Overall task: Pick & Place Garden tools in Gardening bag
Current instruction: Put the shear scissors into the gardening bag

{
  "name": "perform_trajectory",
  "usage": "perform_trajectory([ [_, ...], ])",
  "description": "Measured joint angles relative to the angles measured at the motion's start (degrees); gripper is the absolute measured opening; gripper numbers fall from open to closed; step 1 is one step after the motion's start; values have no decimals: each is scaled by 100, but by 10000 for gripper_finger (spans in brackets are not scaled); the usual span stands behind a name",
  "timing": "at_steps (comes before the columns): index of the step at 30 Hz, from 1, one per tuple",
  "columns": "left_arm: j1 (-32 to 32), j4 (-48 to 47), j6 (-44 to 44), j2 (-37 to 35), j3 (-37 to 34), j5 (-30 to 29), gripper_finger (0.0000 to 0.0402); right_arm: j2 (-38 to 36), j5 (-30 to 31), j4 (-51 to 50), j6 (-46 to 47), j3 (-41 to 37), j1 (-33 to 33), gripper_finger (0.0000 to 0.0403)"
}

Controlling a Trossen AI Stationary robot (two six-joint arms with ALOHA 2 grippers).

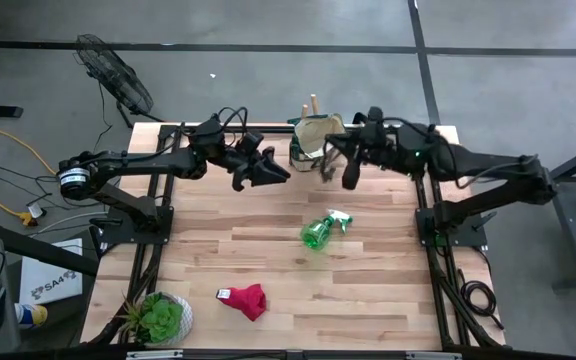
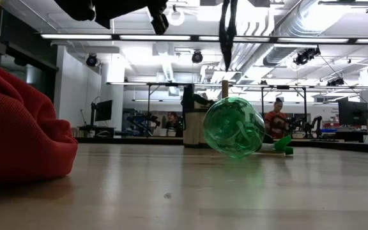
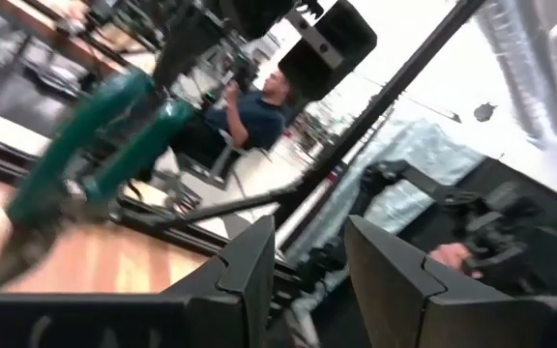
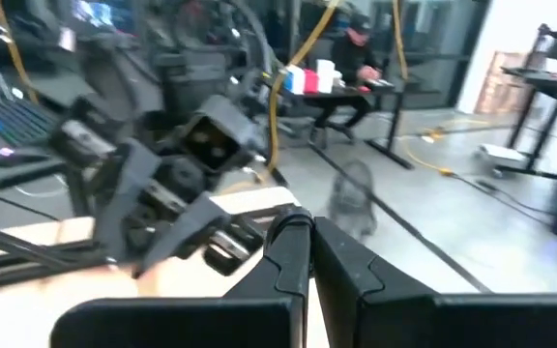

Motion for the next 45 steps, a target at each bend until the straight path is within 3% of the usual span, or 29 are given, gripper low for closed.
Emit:
perform_trajectory([
  [11,0,-292,895,-344,9,-973,127,4,33,-1244,-1,696,-727,3],
  [21,0,-2314,2199,-1743,2,-2295,127,-60,19,-1578,-157,1030,-1468,3],
  [29,0,-3215,3036,-2964,0,-3224,127,-60,12,-1596,-581,1045,-2095,3],
  [36,0,-4008,3484,-3651,0,-3696,127,-55,-92,-1621,-1021,1045,-2748,3],
  [45,0,-4423,3579,-3894,0,-3663,127,246,-634,-1747,-1376,1047,-3598,3],
])
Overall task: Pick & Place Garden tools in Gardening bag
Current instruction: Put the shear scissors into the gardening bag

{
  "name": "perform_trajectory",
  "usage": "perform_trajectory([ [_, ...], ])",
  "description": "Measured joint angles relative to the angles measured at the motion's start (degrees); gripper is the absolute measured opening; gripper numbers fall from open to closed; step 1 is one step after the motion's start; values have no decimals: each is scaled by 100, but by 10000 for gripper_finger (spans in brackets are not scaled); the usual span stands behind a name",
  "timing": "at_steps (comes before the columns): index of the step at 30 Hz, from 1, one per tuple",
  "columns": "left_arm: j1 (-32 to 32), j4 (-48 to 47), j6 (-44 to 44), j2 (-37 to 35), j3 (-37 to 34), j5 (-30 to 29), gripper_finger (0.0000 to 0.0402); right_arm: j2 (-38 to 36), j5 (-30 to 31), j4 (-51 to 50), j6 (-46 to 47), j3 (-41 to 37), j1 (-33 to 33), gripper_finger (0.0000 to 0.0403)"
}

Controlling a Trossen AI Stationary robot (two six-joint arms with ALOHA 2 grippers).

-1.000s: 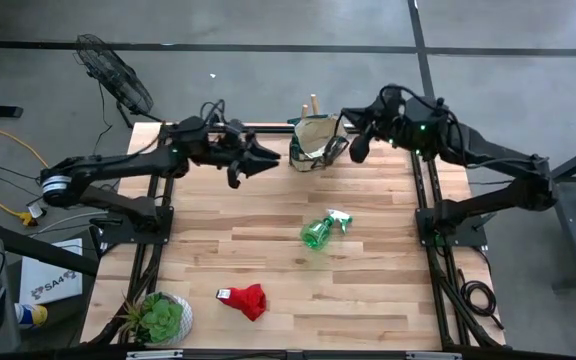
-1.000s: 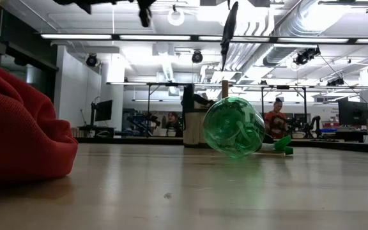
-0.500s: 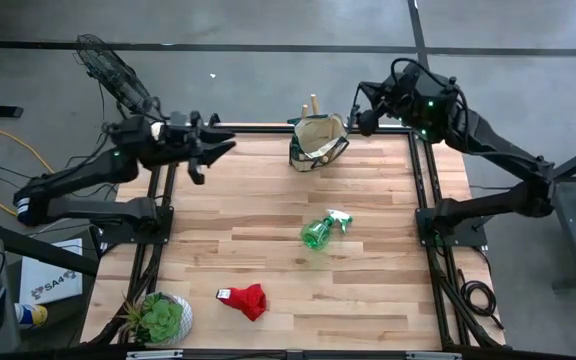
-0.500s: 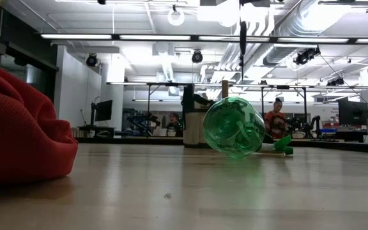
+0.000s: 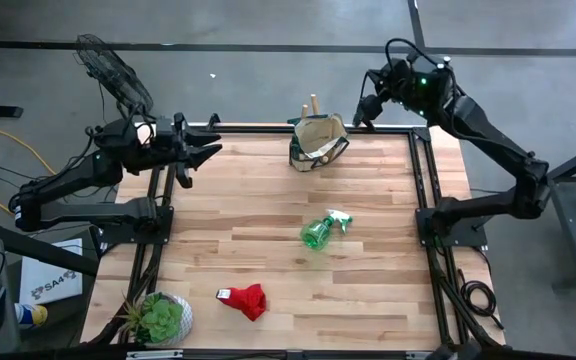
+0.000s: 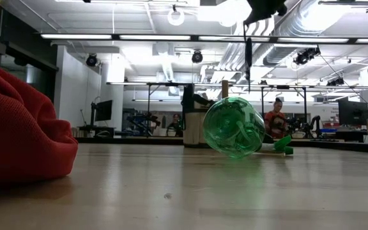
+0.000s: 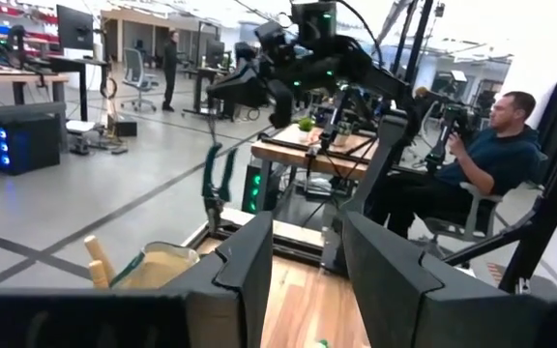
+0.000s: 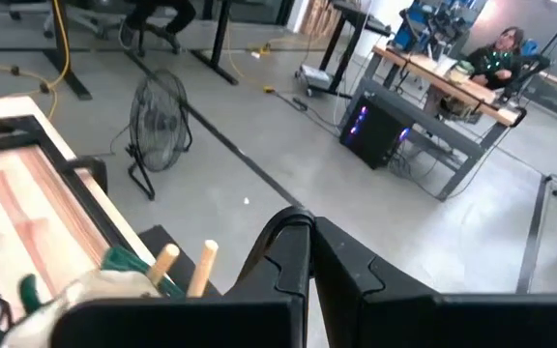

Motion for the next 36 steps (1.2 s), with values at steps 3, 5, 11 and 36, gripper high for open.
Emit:
perform_trajectory([
  [3,0,13,0,1,0,1,127,99,-310,8,-109,0,-263,3],
  [5,0,41,-50,1,0,1,127,158,-518,46,-180,0,-429,3],
  [11,0,85,-305,17,0,6,127,430,-1147,27,-445,0,-928,3],
  [36,0,85,-651,50,-2,-2,127,929,-2874,85,-1035,-2,-1500,3],
])
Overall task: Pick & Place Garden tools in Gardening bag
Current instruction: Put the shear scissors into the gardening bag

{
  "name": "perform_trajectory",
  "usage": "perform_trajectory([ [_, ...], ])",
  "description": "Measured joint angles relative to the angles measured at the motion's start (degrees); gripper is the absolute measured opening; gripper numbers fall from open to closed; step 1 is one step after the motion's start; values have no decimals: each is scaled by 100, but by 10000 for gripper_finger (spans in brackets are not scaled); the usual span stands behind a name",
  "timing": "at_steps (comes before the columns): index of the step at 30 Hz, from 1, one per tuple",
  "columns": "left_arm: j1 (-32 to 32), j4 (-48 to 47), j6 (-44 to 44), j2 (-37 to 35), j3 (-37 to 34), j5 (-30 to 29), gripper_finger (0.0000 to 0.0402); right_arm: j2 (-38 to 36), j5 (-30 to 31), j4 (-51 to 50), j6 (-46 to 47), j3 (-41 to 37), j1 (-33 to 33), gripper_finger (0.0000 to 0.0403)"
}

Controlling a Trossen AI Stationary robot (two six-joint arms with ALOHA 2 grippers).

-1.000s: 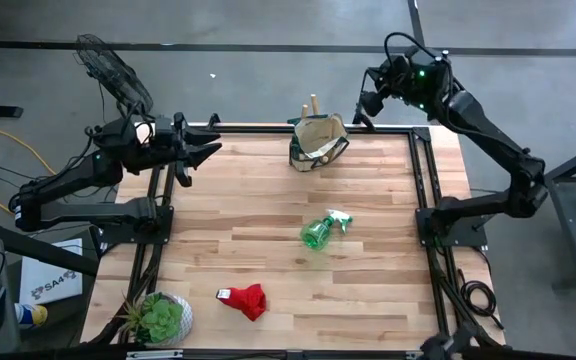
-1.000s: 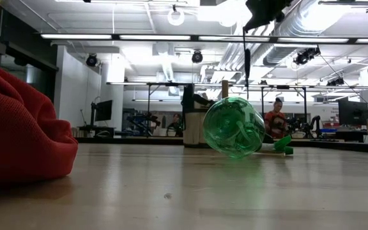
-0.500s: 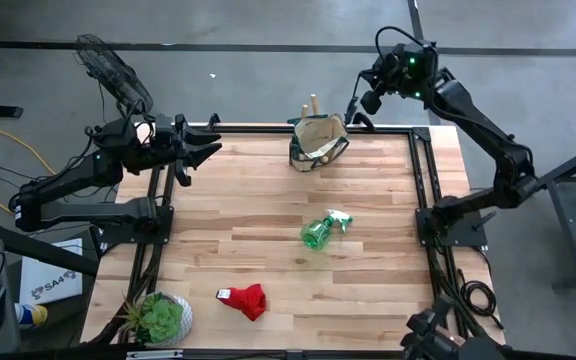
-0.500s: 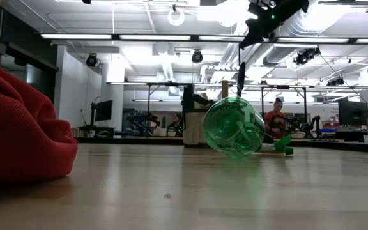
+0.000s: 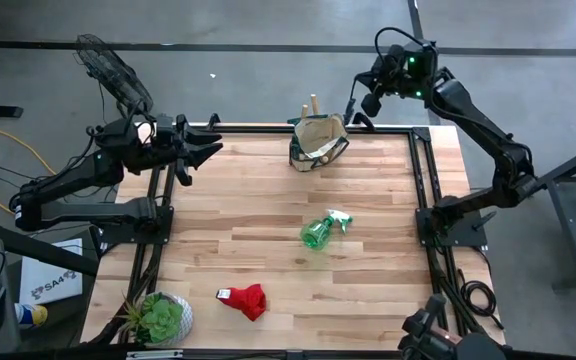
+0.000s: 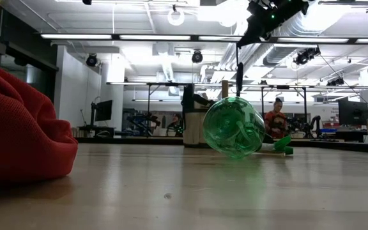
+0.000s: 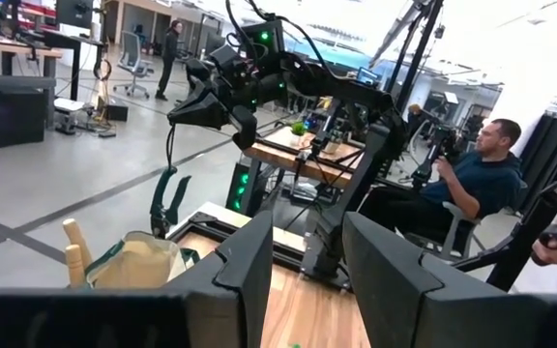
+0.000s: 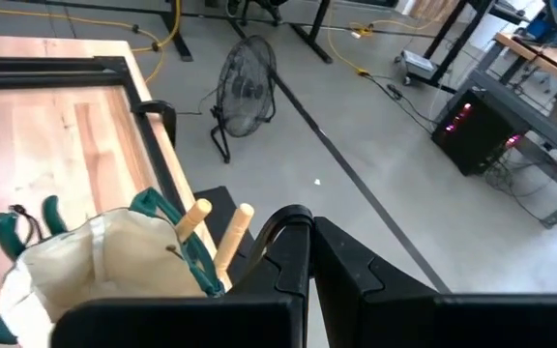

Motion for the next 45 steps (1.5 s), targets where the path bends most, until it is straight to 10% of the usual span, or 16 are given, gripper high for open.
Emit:
perform_trajectory([
  [45,0,-39,-127,39,0,25,127,659,-1107,-387,-297,0,-317,3],
])
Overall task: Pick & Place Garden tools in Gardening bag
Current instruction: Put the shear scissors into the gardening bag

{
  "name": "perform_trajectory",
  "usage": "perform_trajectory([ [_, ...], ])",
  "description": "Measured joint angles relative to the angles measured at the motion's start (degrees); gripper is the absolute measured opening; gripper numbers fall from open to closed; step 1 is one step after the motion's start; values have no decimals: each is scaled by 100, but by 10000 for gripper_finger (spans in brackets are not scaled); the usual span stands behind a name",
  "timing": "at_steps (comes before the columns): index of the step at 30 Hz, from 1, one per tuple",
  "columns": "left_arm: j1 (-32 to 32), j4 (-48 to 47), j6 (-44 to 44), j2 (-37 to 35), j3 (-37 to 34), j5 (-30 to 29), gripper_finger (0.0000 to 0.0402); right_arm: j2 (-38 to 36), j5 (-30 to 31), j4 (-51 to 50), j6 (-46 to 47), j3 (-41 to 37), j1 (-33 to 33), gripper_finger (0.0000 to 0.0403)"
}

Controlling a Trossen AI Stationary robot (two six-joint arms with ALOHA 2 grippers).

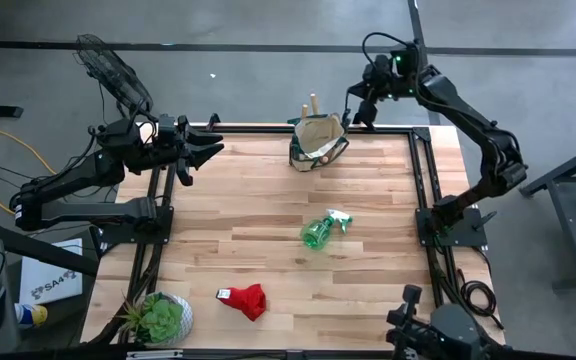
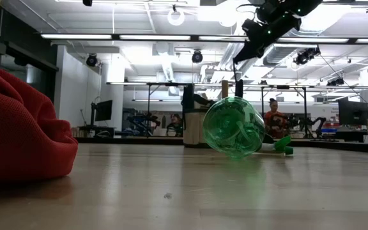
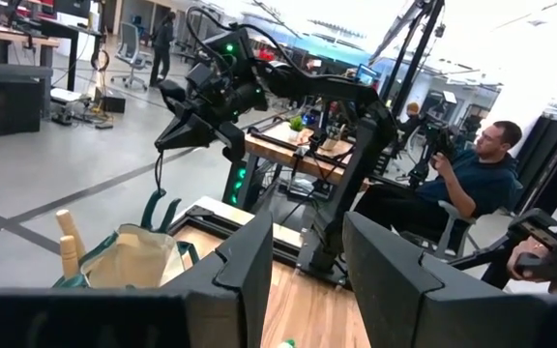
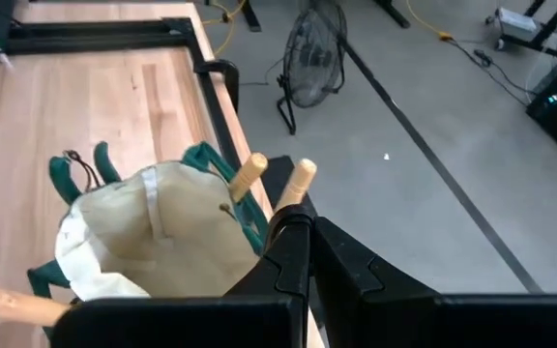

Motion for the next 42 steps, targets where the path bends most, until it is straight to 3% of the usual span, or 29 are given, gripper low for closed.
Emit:
perform_trajectory([
  [12,0,2,0,0,0,-3,127,457,-256,127,-109,0,37,3],
  [17,0,2,0,0,0,-4,127,530,166,120,-237,0,37,3],
  [32,0,2,20,0,0,-9,127,595,-31,-171,-251,0,71,3],
  [42,0,2,20,2,0,-11,127,970,346,-204,55,-2,238,3],
])
